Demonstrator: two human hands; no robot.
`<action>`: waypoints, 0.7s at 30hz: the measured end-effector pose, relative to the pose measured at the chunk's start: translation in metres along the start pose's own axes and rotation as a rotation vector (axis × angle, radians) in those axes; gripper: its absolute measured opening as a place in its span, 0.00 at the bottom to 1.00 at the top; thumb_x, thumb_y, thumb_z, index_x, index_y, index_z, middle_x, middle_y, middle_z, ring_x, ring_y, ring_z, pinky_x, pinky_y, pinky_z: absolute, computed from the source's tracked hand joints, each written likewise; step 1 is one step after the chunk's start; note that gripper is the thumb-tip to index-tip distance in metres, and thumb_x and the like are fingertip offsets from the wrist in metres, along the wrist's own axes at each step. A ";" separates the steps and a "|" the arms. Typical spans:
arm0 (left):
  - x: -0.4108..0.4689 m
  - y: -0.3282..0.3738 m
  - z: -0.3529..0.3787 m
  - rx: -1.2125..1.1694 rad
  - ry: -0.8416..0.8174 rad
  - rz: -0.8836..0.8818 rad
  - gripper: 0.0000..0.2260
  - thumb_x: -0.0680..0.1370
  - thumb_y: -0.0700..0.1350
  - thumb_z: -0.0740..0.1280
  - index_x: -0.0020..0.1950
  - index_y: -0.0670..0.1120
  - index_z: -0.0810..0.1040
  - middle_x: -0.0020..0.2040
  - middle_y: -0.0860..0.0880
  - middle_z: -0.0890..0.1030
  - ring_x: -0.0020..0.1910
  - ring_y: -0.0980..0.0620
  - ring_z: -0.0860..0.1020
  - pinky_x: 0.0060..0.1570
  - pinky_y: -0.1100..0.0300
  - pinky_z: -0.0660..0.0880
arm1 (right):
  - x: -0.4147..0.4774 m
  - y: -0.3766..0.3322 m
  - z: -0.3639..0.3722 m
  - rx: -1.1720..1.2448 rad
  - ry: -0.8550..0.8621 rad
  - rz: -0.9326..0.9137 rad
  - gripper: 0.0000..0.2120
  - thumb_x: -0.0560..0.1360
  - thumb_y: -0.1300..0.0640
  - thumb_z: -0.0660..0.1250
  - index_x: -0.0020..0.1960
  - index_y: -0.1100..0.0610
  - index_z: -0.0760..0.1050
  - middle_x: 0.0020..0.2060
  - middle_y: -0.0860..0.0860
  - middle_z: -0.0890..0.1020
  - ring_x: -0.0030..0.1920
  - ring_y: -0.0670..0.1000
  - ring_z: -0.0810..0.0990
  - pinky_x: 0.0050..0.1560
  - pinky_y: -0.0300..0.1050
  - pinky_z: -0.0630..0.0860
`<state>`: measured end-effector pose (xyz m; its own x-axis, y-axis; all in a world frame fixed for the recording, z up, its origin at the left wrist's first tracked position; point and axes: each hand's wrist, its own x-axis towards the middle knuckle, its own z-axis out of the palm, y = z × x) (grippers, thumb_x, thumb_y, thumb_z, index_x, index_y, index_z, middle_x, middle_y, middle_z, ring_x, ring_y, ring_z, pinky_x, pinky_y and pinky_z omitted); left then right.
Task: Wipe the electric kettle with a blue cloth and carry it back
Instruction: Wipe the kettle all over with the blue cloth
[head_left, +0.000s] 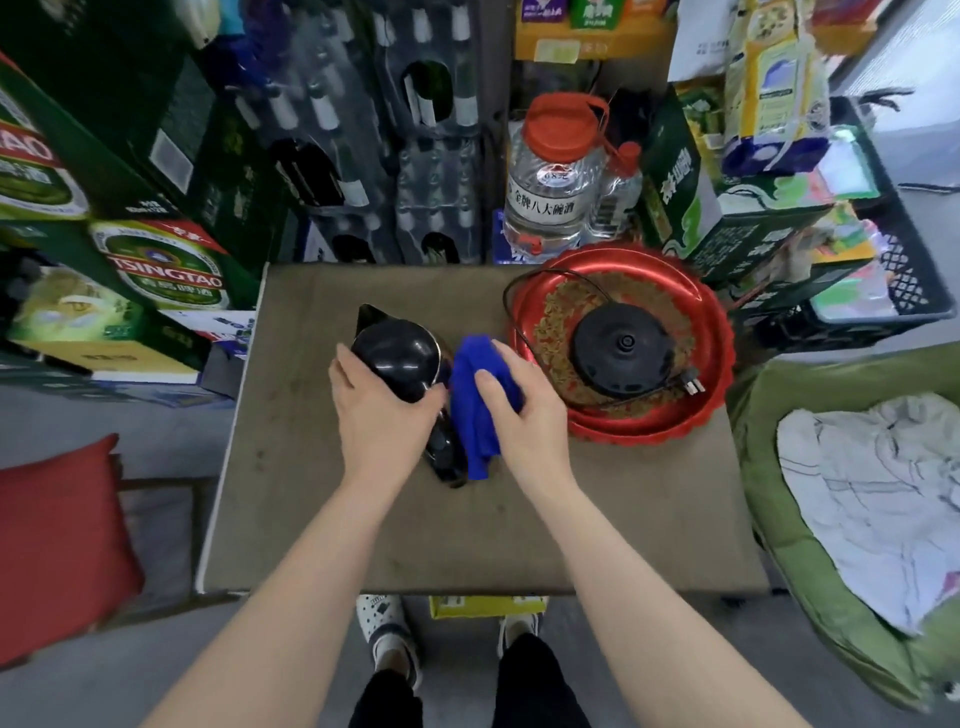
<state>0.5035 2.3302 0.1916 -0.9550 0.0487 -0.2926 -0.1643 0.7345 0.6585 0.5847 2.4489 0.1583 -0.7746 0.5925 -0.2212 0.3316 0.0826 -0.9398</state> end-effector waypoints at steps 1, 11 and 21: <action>0.001 0.000 0.003 0.004 0.015 -0.009 0.50 0.69 0.55 0.75 0.80 0.43 0.47 0.80 0.44 0.54 0.76 0.42 0.62 0.71 0.46 0.65 | 0.005 0.003 0.012 -0.025 -0.053 -0.040 0.21 0.83 0.50 0.66 0.75 0.47 0.74 0.71 0.43 0.76 0.72 0.42 0.70 0.73 0.39 0.65; 0.004 -0.001 0.002 0.013 0.022 0.011 0.47 0.67 0.49 0.78 0.79 0.48 0.54 0.77 0.49 0.61 0.72 0.50 0.66 0.62 0.63 0.63 | 0.058 0.089 0.052 0.243 -0.082 0.486 0.30 0.75 0.35 0.65 0.73 0.49 0.76 0.68 0.50 0.82 0.69 0.53 0.79 0.73 0.57 0.73; 0.044 -0.002 -0.035 0.037 -0.357 0.143 0.45 0.62 0.39 0.77 0.75 0.52 0.60 0.66 0.52 0.72 0.64 0.55 0.73 0.56 0.72 0.69 | 0.049 0.005 0.045 0.262 -0.079 0.199 0.22 0.80 0.39 0.64 0.70 0.46 0.77 0.69 0.45 0.79 0.70 0.46 0.76 0.75 0.48 0.71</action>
<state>0.4530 2.3068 0.2019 -0.8202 0.3803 -0.4275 -0.0207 0.7270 0.6864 0.5244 2.4425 0.1317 -0.7513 0.5114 -0.4171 0.3387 -0.2436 -0.9088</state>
